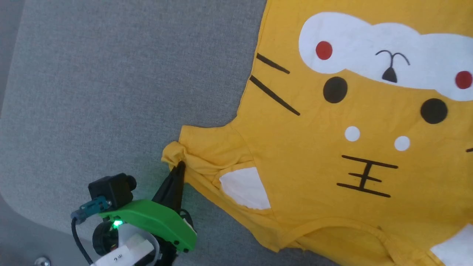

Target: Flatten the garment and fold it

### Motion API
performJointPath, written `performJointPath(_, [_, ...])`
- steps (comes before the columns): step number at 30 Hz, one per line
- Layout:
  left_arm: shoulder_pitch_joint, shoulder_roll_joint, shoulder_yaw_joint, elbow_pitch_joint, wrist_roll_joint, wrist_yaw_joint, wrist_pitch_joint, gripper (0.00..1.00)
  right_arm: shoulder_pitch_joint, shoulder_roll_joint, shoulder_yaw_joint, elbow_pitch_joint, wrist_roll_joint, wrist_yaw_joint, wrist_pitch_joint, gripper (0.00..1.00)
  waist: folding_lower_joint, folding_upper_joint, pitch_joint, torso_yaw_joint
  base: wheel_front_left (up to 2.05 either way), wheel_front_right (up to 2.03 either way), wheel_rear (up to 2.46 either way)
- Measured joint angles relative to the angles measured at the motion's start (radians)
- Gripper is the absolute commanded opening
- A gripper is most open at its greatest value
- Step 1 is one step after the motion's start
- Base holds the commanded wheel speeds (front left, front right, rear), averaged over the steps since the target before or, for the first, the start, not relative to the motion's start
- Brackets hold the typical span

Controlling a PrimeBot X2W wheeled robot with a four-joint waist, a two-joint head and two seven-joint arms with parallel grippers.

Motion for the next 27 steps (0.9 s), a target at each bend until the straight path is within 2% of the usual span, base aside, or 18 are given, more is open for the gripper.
performJointPath(3, [0.0, 0.015, 0.014, 0.034, -0.001, 0.0, 0.007, 0.0, 0.023, -0.001, 0.014, -0.026, 0.068, 0.0, -0.043, 0.0, 0.0, 0.0, -0.046, -0.013, 0.0, 0.0, 0.0])
performJointPath(6, [0.005, 0.028, 0.029, 0.063, -0.007, 0.001, 0.014, 0.0, 0.099, -0.031, 0.062, -0.087, 0.129, 0.0, -0.06, 0.0, 0.0, 0.0, -0.1, -0.033, 0.0, 0.0, 0.0])
performJointPath(12, [0.046, 0.049, 0.064, 0.096, -0.035, 0.011, 0.016, 0.0, 0.346, -0.048, 0.101, -0.255, 0.26, 0.0, -0.064, 0.0, -0.0001, 0.0, -0.223, -0.099, 0.0, 0.0, 0.0])
performJointPath(17, [0.082, 0.059, 0.084, 0.105, -0.039, 0.023, 0.016, 0.0, 0.631, -0.031, 0.075, -0.398, 0.334, 0.0, -0.058, 0.0, -0.0001, 0.0, -0.312, -0.182, 0.0, 0.0, 0.0])
performJointPath(18, [0.087, 0.059, 0.085, 0.108, -0.042, 0.024, 0.014, 0.0, 0.697, -0.022, 0.064, -0.416, 0.338, 0.0, -0.058, 0.0, -0.0001, 0.0, -0.328, -0.201, 0.0, 0.0, 0.0])
performJointPath(19, [0.091, 0.06, 0.088, 0.119, -0.045, 0.024, 0.009, 0.0, 0.869, 0.026, 0.021, -0.453, 0.349, 0.0, -0.063, 0.0, -0.0001, 0.0, -0.37, -0.25, 0.0, 0.0, 0.0])
performJointPath(23, [0.098, 0.06, 0.085, 0.134, -0.046, 0.022, 0.007, 0.0, 1.066, 0.114, 0.007, -0.468, 0.356, 0.0, -0.065, 0.0, -0.0001, 0.0, -0.424, -0.299, 0.0, 0.0, 0.0])
performJointPath(27, [0.104, 0.059, 0.082, 0.148, -0.053, 0.022, 0.002, 0.0, 1.177, 0.185, 0.022, -0.436, 0.358, 0.0, -0.064, 0.0, -0.0001, 0.0, -0.462, -0.336, 0.0, 0.0, 0.0])
